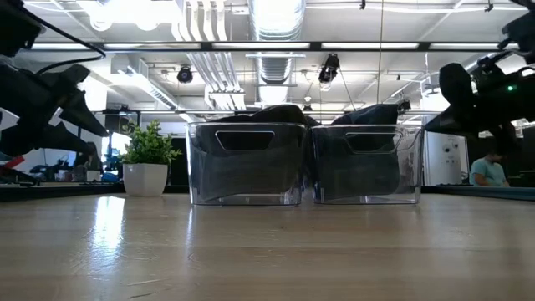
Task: Pick & Place hat
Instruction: Return to Home Position
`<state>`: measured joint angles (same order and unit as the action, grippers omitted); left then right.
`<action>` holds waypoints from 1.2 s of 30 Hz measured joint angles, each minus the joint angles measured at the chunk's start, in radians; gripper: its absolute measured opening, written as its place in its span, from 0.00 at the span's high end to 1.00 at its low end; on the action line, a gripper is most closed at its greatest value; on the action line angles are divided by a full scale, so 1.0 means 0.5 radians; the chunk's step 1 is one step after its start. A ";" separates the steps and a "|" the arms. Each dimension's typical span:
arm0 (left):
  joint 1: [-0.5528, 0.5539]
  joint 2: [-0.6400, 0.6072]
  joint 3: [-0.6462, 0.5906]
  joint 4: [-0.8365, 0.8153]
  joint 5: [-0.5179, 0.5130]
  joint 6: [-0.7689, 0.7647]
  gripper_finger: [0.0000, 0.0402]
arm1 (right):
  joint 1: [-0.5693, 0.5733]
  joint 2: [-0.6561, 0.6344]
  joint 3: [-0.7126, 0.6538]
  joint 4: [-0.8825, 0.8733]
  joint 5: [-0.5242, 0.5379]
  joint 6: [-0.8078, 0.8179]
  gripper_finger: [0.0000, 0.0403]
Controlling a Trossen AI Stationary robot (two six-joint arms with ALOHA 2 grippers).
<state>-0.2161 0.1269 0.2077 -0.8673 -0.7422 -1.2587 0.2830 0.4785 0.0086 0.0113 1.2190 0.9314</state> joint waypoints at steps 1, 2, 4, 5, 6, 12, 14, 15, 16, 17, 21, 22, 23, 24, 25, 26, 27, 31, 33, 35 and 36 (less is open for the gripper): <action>0.041 -0.015 0.000 0.000 -0.001 0.000 0.49 | -0.054 -0.042 0.000 0.000 0.001 0.000 0.98; 0.077 -0.027 0.000 0.000 -0.001 0.000 0.49 | -0.098 -0.085 0.000 0.000 0.002 0.000 0.98; 0.137 -0.050 -0.001 0.000 -0.001 0.000 0.49 | -0.171 -0.181 0.000 0.001 0.002 0.000 0.98; 0.160 -0.065 -0.001 0.000 -0.001 0.000 0.49 | -0.199 -0.223 0.000 0.001 0.003 0.000 0.98; 0.176 -0.084 -0.002 -0.001 -0.001 0.001 0.49 | -0.221 -0.270 0.000 0.001 0.003 0.000 0.98; 0.251 -0.250 -0.011 0.013 0.073 0.003 0.49 | -0.260 -0.563 0.001 0.001 0.004 0.000 0.98; 0.257 -0.250 -0.014 0.021 0.113 0.008 0.49 | -0.260 -0.642 0.001 0.001 0.004 0.000 0.98; 0.259 -0.250 -0.016 0.026 0.138 0.008 0.49 | -0.260 -0.684 0.001 0.000 0.004 0.000 0.98; 0.259 -0.250 -0.020 0.036 0.173 0.008 0.49 | -0.260 -0.720 0.001 0.002 0.006 0.000 0.98; 0.259 -0.250 -0.023 0.044 0.218 0.008 0.49 | -0.260 -0.755 0.001 0.002 0.005 0.000 0.98; 0.260 -0.250 -0.034 0.058 0.401 0.007 0.49 | -0.291 -0.846 0.001 0.001 0.005 0.000 0.98; 0.260 -0.250 -0.037 0.058 0.441 0.007 0.49 | -0.306 -0.864 0.001 0.001 0.006 0.001 0.98; 0.260 -0.251 -0.038 0.058 0.467 0.007 0.49 | -0.321 -0.883 0.001 0.001 0.006 0.000 0.98; 0.260 -0.251 -0.038 0.058 0.481 0.007 0.49 | -0.340 -0.904 0.001 0.000 0.005 0.000 0.98; 0.264 -0.251 -0.038 0.058 0.495 0.007 0.49 | -0.361 -0.929 0.001 -0.003 0.005 0.000 0.98; 0.269 -0.251 -0.039 0.057 0.503 0.007 0.49 | -0.384 -0.957 0.001 -0.004 0.005 0.000 0.98; 0.275 -0.251 -0.041 0.057 0.507 0.006 0.49 | -0.408 -0.957 0.002 0.002 0.008 0.001 0.98; 0.334 -0.246 -0.042 0.058 0.510 0.005 0.49 | -0.465 -0.957 0.002 -0.001 0.013 0.000 0.98; 0.375 -0.246 -0.042 0.058 0.510 0.005 0.49 | -0.481 -0.957 0.002 0.000 0.014 0.000 0.98; 0.411 -0.246 -0.042 0.058 0.510 0.005 0.49 | -0.492 -0.957 0.002 -0.002 0.011 0.001 0.98; 0.422 -0.246 -0.042 0.058 0.510 0.005 0.49 | -0.495 -0.957 0.002 -0.001 0.012 0.000 0.98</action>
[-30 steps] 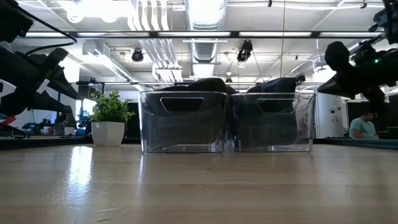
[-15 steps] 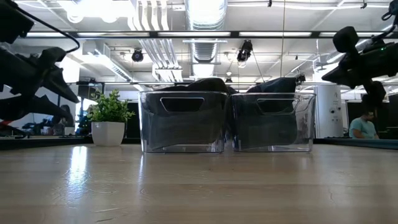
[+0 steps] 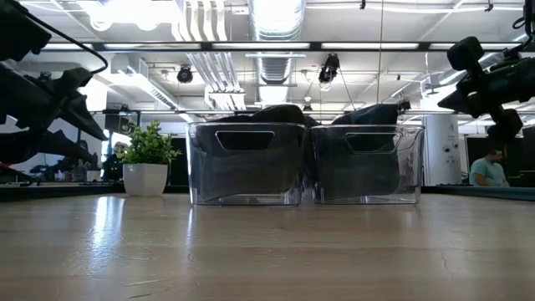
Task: Pick & Place hat
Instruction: Return to Home Position
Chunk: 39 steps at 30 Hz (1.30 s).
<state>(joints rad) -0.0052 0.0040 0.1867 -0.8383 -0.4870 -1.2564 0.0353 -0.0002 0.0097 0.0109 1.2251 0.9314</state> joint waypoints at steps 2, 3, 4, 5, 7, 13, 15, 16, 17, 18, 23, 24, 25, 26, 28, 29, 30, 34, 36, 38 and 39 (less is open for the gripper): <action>0.005 -0.001 0.000 0.000 0.000 -0.001 0.49 | 0.001 0.000 0.000 0.000 0.001 0.001 0.98; 0.005 0.000 0.000 0.000 0.000 -0.001 0.49 | 0.001 0.000 0.000 -0.001 0.000 0.000 0.98; 0.005 0.001 0.000 0.000 0.000 -0.001 0.49 | 0.002 0.001 0.000 -0.001 0.000 0.000 0.98; 0.005 0.001 0.000 0.000 0.000 -0.001 0.49 | 0.002 0.003 0.000 0.000 0.000 0.000 0.98; 0.005 0.001 0.000 0.000 0.000 -0.001 0.49 | 0.002 0.005 0.000 0.000 0.000 0.000 0.98; 0.005 0.001 0.000 0.000 0.000 -0.001 0.49 | 0.002 0.006 0.000 -0.001 0.000 0.000 0.98; 0.005 0.001 0.000 0.000 0.000 -0.001 0.49 | 0.002 0.005 0.000 -0.001 0.000 0.000 0.98; 0.005 0.001 0.000 0.000 0.000 -0.001 0.49 | 0.002 0.005 0.000 -0.001 0.000 0.000 0.98; 0.005 0.001 0.000 0.000 0.000 -0.001 0.49 | 0.002 0.005 0.000 -0.001 -0.001 0.000 0.98; 0.005 0.001 0.000 0.000 0.000 -0.001 0.49 | 0.002 0.005 0.000 -0.001 -0.001 0.000 0.98; 0.005 0.001 0.000 0.000 -0.006 -0.001 0.49 | 0.002 0.006 0.000 -0.001 -0.001 0.000 0.98; 0.005 0.001 0.000 -0.002 -0.013 0.003 0.49 | 0.002 0.006 0.000 -0.001 -0.001 0.000 0.98; 0.004 0.001 0.006 -0.002 -0.034 -0.002 0.49 | 0.002 0.006 0.000 -0.002 -0.001 0.000 0.98; 0.005 0.001 0.010 0.005 -0.075 0.004 0.49 | 0.002 0.006 0.000 -0.002 -0.002 0.000 0.98; 0.005 0.001 0.015 0.132 -0.123 0.154 0.49 | 0.002 0.005 0.000 -0.002 -0.002 0.000 0.98; 0.005 0.001 0.018 0.228 -0.130 0.279 0.49 | 0.002 0.006 0.000 -0.002 -0.002 0.000 0.98; 0.005 0.001 0.020 0.341 -0.114 0.446 0.49 | 0.002 0.008 0.000 -0.002 -0.002 0.000 0.98; 0.005 0.001 -0.011 0.975 0.087 1.215 0.49 | 0.002 0.019 0.000 -0.004 -0.006 0.000 0.98; 0.005 0.001 -0.034 1.228 0.336 1.579 0.49 | 0.002 0.020 0.000 -0.007 -0.006 0.000 0.98; 0.005 0.000 -0.061 1.362 0.673 1.824 0.49 | 0.002 0.018 0.000 -0.007 -0.005 0.000 0.98; 0.005 0.000 -0.075 1.394 0.824 1.874 0.49 | 0.002 0.019 0.000 -0.007 -0.005 0.000 0.98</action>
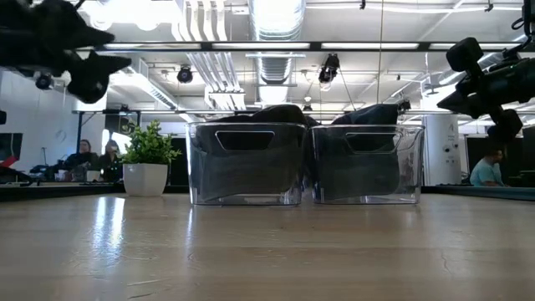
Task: Pick & Place hat
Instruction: Return to Home Position
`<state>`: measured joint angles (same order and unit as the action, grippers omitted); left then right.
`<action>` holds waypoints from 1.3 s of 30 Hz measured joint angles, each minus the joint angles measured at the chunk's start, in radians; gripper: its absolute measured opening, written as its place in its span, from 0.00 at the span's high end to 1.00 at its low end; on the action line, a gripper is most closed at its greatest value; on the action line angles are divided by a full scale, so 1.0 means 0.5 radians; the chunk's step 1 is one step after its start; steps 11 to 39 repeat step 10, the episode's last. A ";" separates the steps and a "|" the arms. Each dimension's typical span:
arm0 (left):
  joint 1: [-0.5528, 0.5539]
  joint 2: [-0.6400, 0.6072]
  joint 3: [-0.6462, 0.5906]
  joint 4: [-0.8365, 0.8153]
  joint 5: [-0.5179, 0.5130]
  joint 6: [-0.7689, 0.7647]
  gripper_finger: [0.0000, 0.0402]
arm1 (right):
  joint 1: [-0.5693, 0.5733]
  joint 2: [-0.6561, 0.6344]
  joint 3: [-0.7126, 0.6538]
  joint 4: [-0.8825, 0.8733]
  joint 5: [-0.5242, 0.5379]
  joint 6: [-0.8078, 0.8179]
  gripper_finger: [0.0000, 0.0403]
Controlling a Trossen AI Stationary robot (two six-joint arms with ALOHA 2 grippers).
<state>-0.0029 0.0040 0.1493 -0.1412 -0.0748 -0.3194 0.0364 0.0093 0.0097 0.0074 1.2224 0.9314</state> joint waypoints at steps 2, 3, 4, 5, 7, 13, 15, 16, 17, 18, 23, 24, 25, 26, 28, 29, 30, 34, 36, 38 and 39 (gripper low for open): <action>-0.002 0.000 -0.038 0.037 0.221 0.001 0.49 | 0.000 0.001 0.000 0.000 0.000 0.000 0.98; -0.001 0.000 -0.063 0.035 0.280 -0.042 0.49 | 0.000 0.000 0.000 0.000 0.000 0.000 0.98; -0.001 0.000 -0.093 0.034 0.326 -0.076 0.49 | 0.000 0.000 0.000 0.000 0.000 0.000 0.98; -0.001 0.000 -0.126 0.041 0.360 -0.097 0.49 | 0.000 0.000 0.000 0.000 0.000 0.000 0.98; -0.001 0.000 -0.208 0.164 0.375 -0.110 0.49 | 0.000 0.001 0.000 0.000 0.000 0.000 0.98; 0.000 0.001 -0.281 0.365 0.385 -0.109 0.49 | 0.001 0.000 0.000 0.000 0.000 0.000 0.98; 0.000 0.001 -0.281 0.365 0.385 -0.109 0.49 | 0.001 0.000 0.000 0.000 0.000 0.000 0.98; 0.000 0.001 -0.281 0.365 0.385 -0.109 0.49 | 0.001 0.000 0.000 0.000 0.000 0.000 0.98; 0.000 0.001 -0.281 0.365 0.385 -0.109 0.49 | 0.001 0.000 0.000 0.000 0.000 0.000 0.98; 0.000 0.001 -0.281 0.365 0.385 -0.109 0.49 | 0.001 0.000 0.000 0.000 0.000 0.000 0.98; 0.000 0.001 -0.281 0.365 0.385 -0.109 0.49 | 0.001 0.000 0.000 0.000 0.000 0.000 0.98; 0.000 0.001 -0.281 0.365 0.385 -0.109 0.49 | 0.001 0.000 0.000 0.000 0.000 0.000 0.98; 0.000 0.001 -0.281 0.365 0.385 -0.109 0.49 | 0.001 0.000 0.000 0.000 0.000 0.000 0.98; 0.000 0.001 -0.281 0.365 0.385 -0.109 0.49 | 0.001 0.000 0.000 0.000 0.000 0.000 0.98; 0.000 0.001 -0.281 0.365 0.385 -0.109 0.49 | 0.001 0.000 0.000 0.000 0.000 0.000 0.98; 0.000 0.001 -0.281 0.365 0.385 -0.109 0.49 | 0.001 0.000 0.000 0.000 0.000 0.000 0.98; 0.000 0.001 -0.281 0.365 0.385 -0.109 0.49 | 0.001 0.000 0.000 0.000 0.000 0.000 0.98; 0.000 0.001 -0.281 0.365 0.385 -0.109 0.49 | 0.001 0.000 0.000 0.000 0.000 0.000 0.98; 0.000 0.001 -0.281 0.365 0.385 -0.109 0.49 | 0.001 0.000 0.000 0.000 0.000 0.000 0.98; 0.000 0.001 -0.281 0.365 0.385 -0.109 0.49 | 0.001 0.000 0.000 0.000 0.000 0.000 0.98; 0.000 0.001 -0.281 0.365 0.385 -0.109 0.49 | 0.001 0.000 0.000 0.000 0.000 0.000 0.98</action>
